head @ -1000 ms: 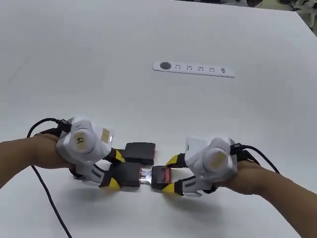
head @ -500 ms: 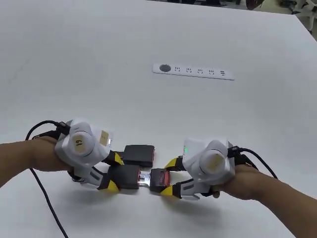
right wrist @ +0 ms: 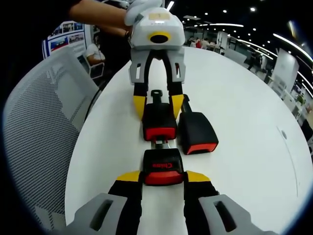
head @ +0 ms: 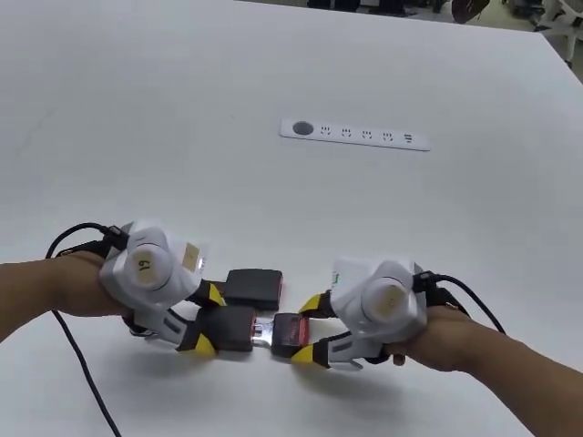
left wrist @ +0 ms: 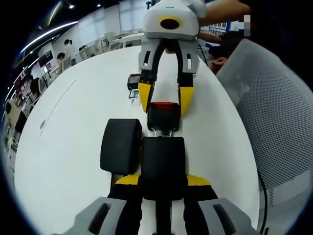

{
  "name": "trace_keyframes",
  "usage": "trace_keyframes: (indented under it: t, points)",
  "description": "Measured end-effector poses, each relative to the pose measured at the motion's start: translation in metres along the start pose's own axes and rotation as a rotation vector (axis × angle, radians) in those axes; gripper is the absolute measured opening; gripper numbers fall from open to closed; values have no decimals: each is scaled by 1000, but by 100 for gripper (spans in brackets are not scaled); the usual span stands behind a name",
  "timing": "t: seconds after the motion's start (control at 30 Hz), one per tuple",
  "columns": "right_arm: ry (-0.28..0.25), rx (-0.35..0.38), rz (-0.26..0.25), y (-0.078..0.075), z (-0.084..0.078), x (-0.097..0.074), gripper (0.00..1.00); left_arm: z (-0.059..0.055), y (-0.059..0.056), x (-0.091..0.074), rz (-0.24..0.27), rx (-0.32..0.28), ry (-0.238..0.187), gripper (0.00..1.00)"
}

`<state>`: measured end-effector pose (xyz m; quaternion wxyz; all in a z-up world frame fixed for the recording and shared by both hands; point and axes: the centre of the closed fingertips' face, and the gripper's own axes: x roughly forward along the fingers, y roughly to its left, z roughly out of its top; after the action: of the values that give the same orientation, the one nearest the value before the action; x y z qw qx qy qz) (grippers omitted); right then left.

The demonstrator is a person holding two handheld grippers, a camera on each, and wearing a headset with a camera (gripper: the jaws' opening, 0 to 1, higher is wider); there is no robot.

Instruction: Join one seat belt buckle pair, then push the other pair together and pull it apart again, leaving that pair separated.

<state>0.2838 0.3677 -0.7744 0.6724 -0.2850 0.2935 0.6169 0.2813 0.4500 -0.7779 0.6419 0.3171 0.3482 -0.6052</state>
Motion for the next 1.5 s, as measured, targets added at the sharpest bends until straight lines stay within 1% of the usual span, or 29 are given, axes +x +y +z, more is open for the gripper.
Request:
trace_keyframes:
  t: [0.17,0.23,0.67,1.0,1.33,1.37,1.4,1.43,1.47,1.5]
  points:
    - [4,3,4,1,2,1,28,-1,0,0,0,-1,0,32]
    - [5,4,-3,0,3,3,28,-2,1,0,1,-1,0,32]
    - [3,16,-10,1,5,3,27,0,0,0,2,-2,-1,32]
    - [15,28,-12,2,6,1,27,0,0,0,1,3,17,32]
    - [16,36,-16,2,8,2,27,-1,0,0,0,2,21,32]
    - [0,39,-14,2,11,4,27,0,0,0,-1,2,22,32]
    - [-11,66,-14,5,15,8,27,0,0,1,-3,6,24,32]
    - [-7,49,-18,5,18,12,27,0,0,1,-3,6,31,32]
    - [30,32,-29,3,15,6,27,-1,-1,0,-5,14,34,32]
    - [21,32,-22,4,15,7,27,-1,-2,0,-2,4,30,32]
